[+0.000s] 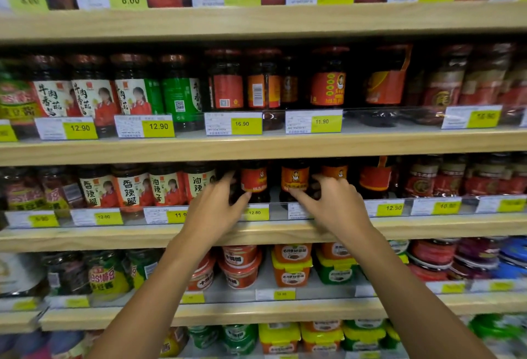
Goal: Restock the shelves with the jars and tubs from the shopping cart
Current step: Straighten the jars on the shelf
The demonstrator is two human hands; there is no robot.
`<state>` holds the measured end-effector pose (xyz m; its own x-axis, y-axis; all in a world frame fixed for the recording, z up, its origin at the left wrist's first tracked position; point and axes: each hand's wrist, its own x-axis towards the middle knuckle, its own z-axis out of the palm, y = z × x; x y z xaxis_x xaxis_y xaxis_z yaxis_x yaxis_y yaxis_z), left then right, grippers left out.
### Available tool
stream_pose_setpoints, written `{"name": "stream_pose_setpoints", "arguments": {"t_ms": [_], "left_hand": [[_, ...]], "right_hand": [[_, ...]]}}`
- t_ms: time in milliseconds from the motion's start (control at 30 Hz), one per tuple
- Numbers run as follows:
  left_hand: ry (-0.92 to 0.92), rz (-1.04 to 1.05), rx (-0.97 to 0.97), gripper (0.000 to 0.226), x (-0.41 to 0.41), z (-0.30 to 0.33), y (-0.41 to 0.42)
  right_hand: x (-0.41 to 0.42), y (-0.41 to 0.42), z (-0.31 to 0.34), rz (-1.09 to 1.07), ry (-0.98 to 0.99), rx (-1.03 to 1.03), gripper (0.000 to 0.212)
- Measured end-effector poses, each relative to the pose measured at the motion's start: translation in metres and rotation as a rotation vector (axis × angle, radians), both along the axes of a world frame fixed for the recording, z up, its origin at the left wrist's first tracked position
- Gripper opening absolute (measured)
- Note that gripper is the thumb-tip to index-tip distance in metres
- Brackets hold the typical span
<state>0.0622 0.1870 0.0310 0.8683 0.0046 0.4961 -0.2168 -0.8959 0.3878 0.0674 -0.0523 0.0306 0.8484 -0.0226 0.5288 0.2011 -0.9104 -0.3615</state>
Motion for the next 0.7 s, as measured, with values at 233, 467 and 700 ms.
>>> {"name": "stream_pose_setpoints", "arguments": {"t_ms": [233,467,700], "left_hand": [[-0.224,-0.143,0.051,0.051,-0.06,0.008,0.007],[-0.486,-0.256,0.07,0.041,-0.074,0.058,0.0],[-0.508,-0.256,0.182,0.047,-0.057,0.114,-0.027]], "right_hand": [[-0.049,-0.028,0.008,0.14,-0.22,-0.032,0.053],[-0.074,-0.036,0.058,0.257,-0.583,-0.013,0.036],[-0.064,-0.041,0.106,0.216,-0.621,-0.019,0.033]]}}
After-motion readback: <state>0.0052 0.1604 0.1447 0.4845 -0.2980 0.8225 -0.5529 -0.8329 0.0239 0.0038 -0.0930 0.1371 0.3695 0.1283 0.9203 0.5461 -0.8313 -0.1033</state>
